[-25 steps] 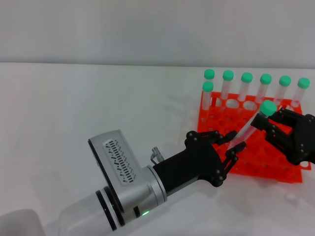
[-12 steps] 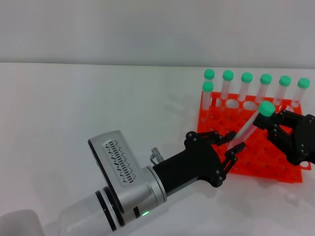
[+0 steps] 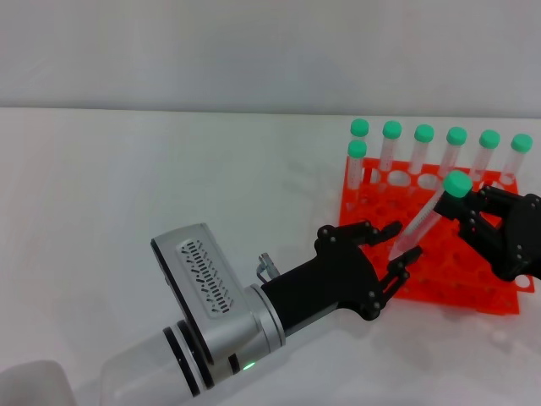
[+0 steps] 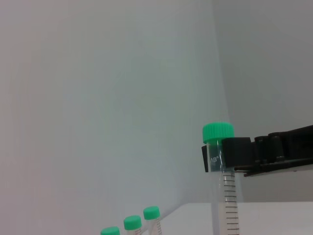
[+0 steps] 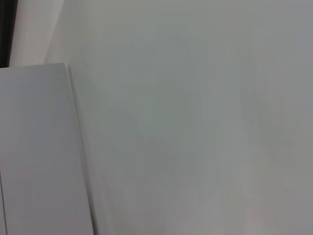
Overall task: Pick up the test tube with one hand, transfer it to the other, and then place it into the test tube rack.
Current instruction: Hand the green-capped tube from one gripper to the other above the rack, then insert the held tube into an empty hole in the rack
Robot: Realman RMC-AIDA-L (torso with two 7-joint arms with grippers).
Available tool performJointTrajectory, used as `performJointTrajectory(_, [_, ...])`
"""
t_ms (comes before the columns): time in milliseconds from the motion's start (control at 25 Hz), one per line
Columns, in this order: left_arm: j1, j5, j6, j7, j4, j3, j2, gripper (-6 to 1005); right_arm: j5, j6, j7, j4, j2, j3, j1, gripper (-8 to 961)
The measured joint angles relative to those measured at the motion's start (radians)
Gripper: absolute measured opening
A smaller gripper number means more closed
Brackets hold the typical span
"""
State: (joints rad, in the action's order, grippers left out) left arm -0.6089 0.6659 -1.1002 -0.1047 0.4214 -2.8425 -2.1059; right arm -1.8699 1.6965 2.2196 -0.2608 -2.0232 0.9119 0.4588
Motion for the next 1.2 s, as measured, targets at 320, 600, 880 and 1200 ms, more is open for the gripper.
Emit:
performJointTrajectory(320, [0.008,0.004,0.000,0.000,0.000,0.019,-0.001,380,-0.008,-0.006,0.007,0.000,0.000,-0.003,-0.001,207])
performJointTrajectory(600, [0.065,0.004,-0.006,0.006,0.001,0.058,-0.001,669,-0.056,-0.059,0.045,0.000,-0.003,-0.004,-0.006,209])
performJointTrajectory(880, [0.181,0.047,-0.083,0.024,-0.014,0.111,0.005,748,-0.108,-0.080,0.088,0.007,-0.005,0.000,0.022,212])
performJointTrajectory(1200, [0.276,0.221,-0.175,0.025,-0.057,0.132,0.009,745,-0.156,-0.168,0.164,0.054,-0.005,0.006,0.114,215])
